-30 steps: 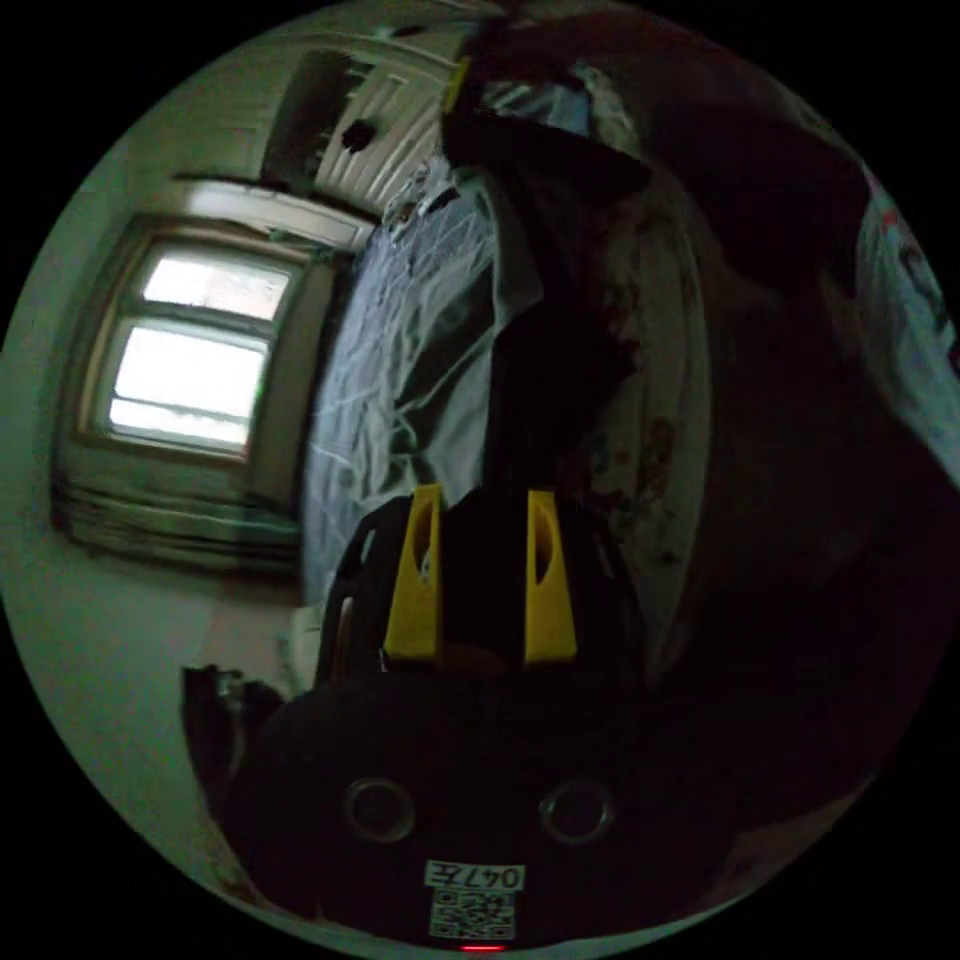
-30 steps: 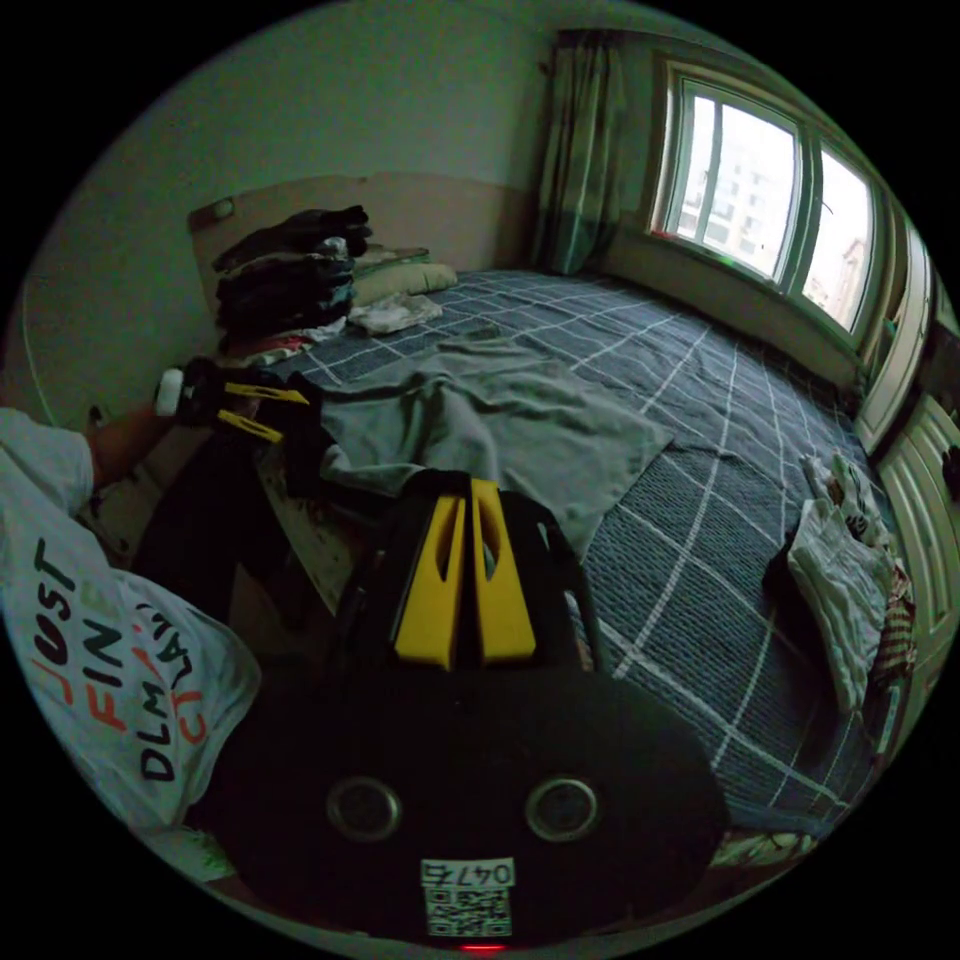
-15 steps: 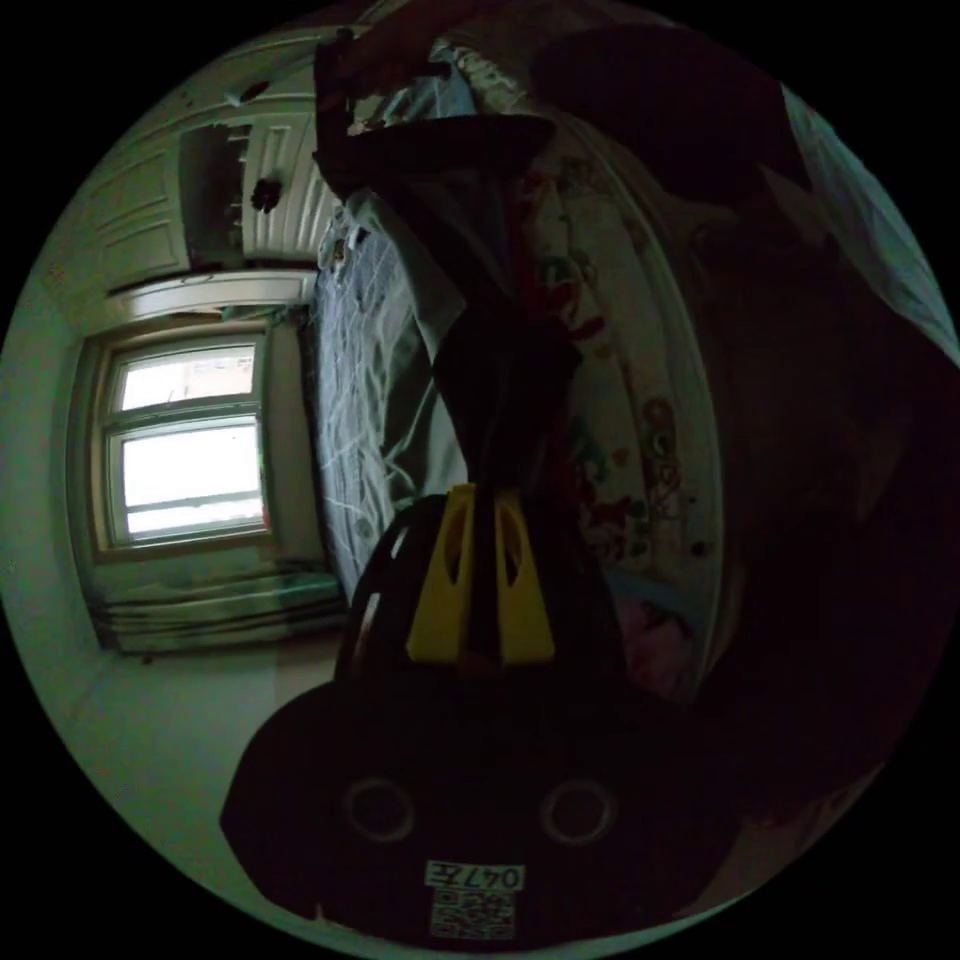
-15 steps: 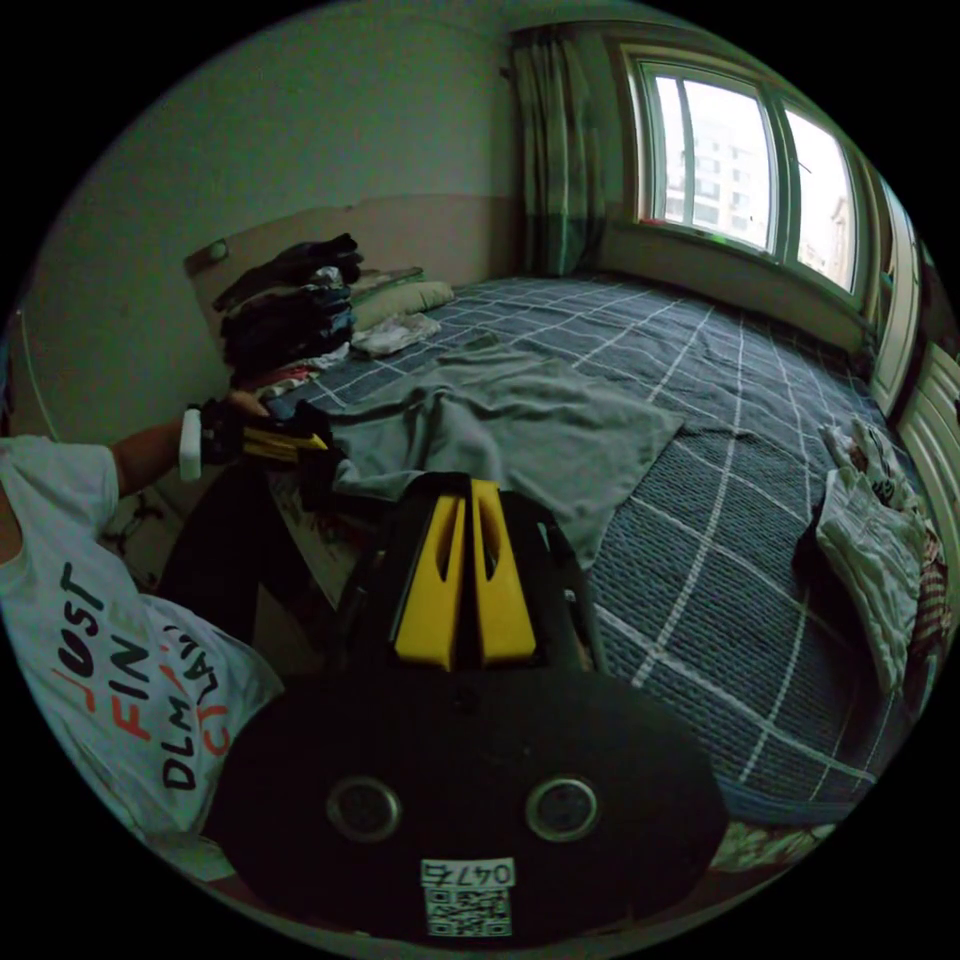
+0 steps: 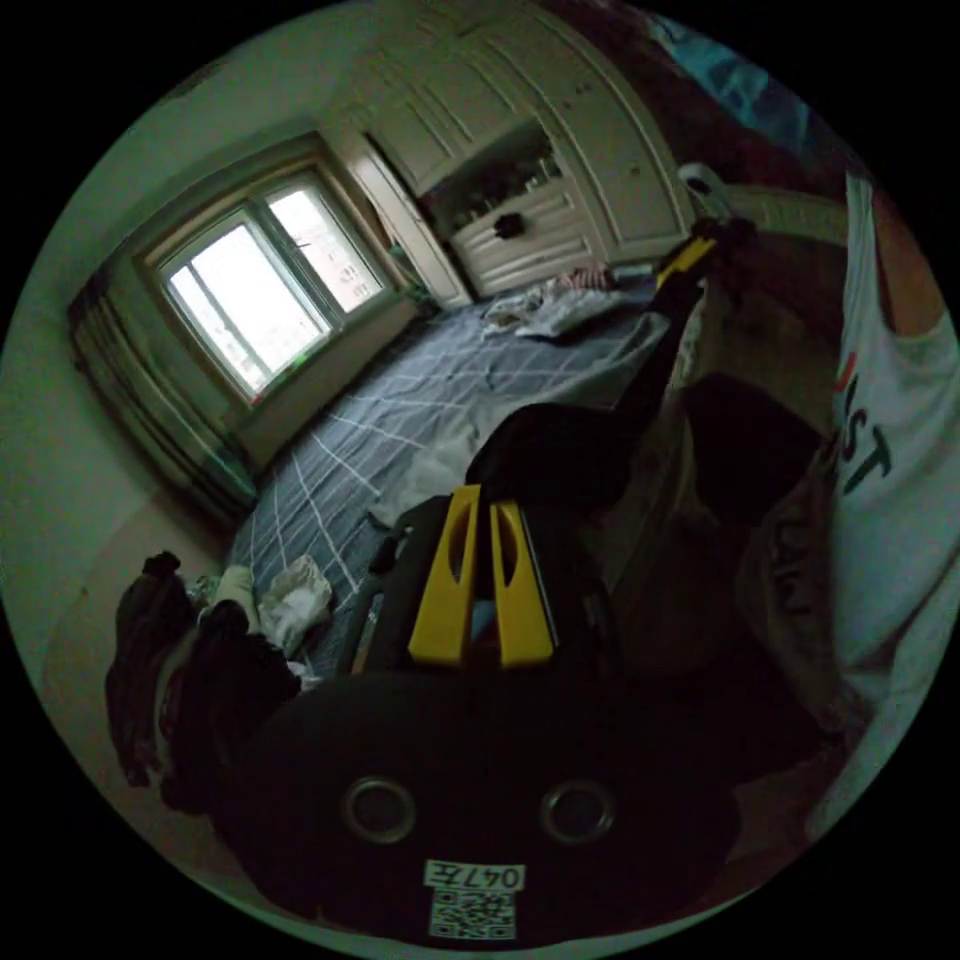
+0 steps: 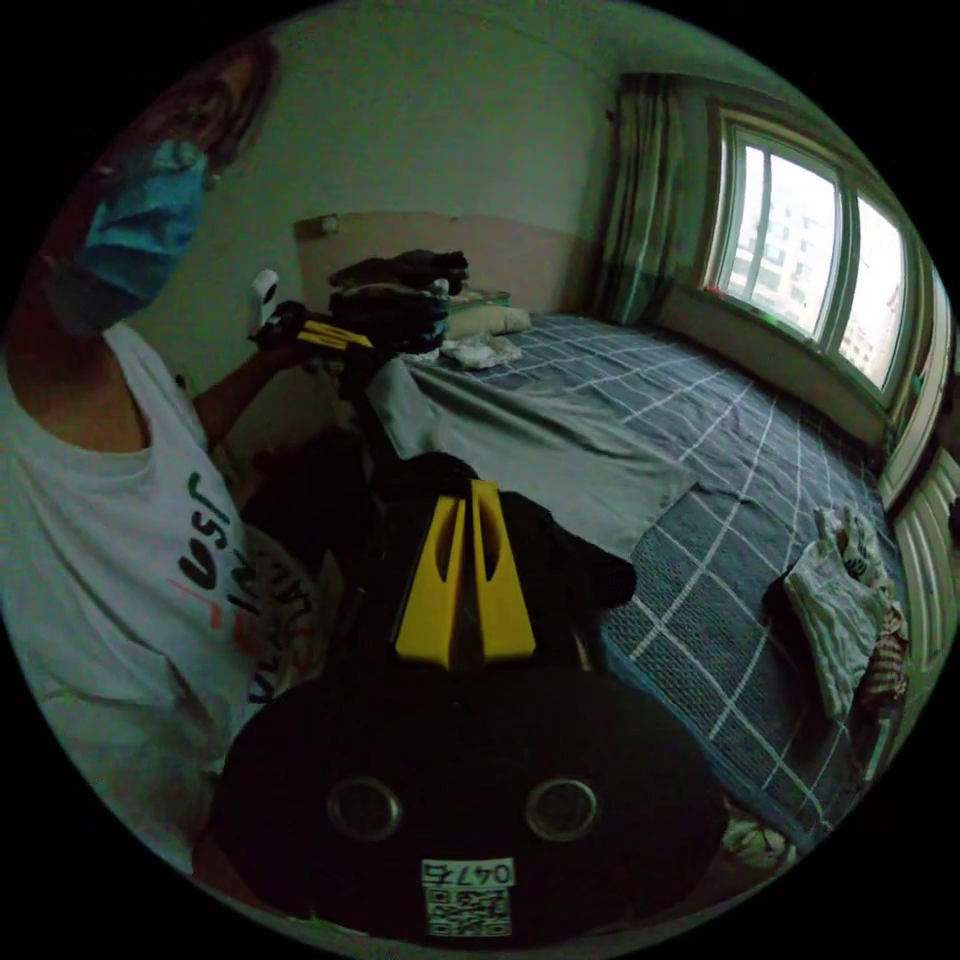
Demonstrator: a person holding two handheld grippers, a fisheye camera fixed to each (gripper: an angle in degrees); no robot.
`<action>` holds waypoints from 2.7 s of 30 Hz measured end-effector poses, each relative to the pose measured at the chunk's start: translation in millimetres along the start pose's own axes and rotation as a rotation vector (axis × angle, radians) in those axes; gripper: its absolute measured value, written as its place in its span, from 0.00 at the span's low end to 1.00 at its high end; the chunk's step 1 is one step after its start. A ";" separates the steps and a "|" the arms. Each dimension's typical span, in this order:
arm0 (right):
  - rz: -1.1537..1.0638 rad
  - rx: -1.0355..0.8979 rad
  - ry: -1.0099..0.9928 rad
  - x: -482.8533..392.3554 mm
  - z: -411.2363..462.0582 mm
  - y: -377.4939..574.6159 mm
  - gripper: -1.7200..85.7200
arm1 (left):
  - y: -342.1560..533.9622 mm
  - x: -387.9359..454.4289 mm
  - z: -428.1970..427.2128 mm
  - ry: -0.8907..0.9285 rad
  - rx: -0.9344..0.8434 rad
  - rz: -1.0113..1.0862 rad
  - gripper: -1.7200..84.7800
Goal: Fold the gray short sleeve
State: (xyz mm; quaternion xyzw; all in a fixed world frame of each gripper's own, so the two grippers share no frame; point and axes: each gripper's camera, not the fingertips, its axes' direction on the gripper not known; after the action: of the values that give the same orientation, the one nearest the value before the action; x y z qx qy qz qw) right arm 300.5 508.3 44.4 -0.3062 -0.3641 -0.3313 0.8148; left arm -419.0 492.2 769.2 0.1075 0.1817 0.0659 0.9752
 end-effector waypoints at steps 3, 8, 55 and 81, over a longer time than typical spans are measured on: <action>0.019 0.066 0.027 -3.6 -27.9 -10.4 0.01 | -11.0 -16.3 -19.2 0.022 0.063 -0.053 0.02; 0.096 0.060 0.069 39.5 -21.4 -29.3 0.01 | -36.1 -83.6 34.9 0.238 -0.026 -0.229 0.02; -0.142 -0.314 -0.161 98.0 190.4 76.0 0.08 | -75.9 -20.1 264.8 0.086 -0.415 0.032 0.01; 0.411 -0.268 0.174 234.0 170.7 205.2 0.02 | -329.1 -16.5 573.9 0.463 -0.135 -0.212 0.12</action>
State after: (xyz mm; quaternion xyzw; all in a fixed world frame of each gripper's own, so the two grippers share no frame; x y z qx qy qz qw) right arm 511.0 682.3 271.3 -0.4493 -0.1757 -0.2290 0.8455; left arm -193.3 64.2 1220.7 0.0044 0.4053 -0.0019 0.9142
